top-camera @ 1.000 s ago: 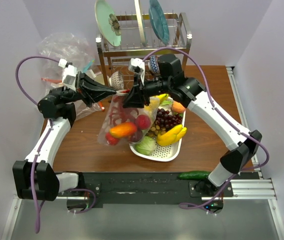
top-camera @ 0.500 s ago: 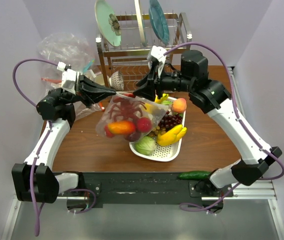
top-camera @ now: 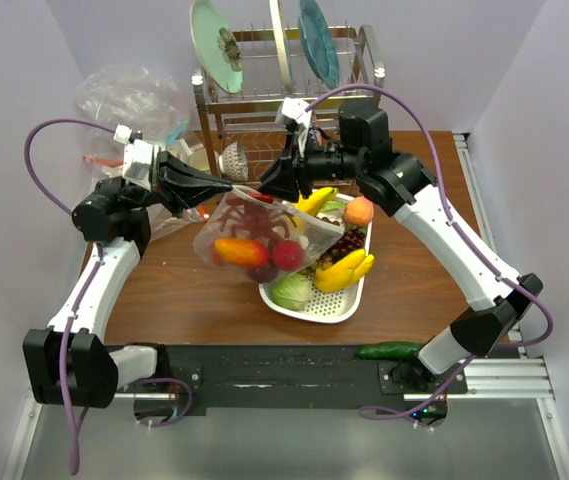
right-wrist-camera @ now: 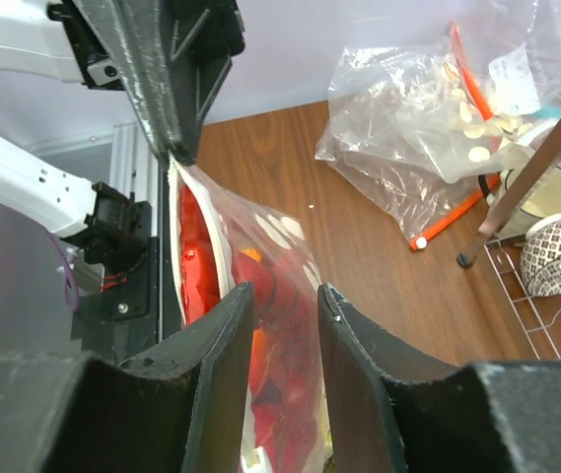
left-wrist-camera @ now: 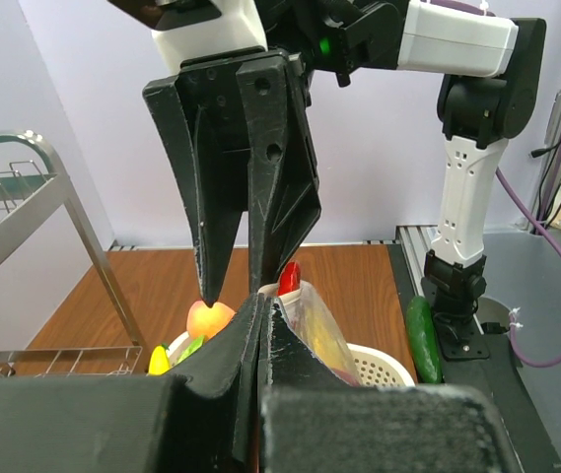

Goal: Place the food in the zip-top bag and seal the zipper
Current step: Zip the zipper food storage bag at the center of the board.

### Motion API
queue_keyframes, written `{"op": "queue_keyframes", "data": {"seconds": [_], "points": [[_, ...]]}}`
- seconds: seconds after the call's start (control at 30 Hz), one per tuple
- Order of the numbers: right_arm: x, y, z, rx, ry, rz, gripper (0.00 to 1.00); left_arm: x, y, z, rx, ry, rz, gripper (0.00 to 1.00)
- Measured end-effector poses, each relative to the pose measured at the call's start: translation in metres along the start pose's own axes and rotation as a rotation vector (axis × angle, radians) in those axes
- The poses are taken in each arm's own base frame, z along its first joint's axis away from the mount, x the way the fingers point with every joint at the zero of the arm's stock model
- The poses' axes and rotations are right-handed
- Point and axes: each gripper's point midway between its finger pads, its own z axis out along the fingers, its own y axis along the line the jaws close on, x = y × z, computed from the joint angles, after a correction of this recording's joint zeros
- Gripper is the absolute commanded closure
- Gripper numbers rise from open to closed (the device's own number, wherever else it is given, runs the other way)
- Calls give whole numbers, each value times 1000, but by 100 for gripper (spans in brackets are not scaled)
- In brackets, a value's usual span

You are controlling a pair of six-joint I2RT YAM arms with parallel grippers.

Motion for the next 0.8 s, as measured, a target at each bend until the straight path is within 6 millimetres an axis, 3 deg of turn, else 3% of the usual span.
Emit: {"op": "queue_keyframes", "data": {"seconds": [0.4, 0.8], "points": [[-13, 13, -14, -19, -32, -35, 64, -1, -1, 0, 1, 0, 4, 100], [-10, 19, -13, -58, -27, -40, 64, 1, -5, 2, 17, 6, 0, 100]]}}
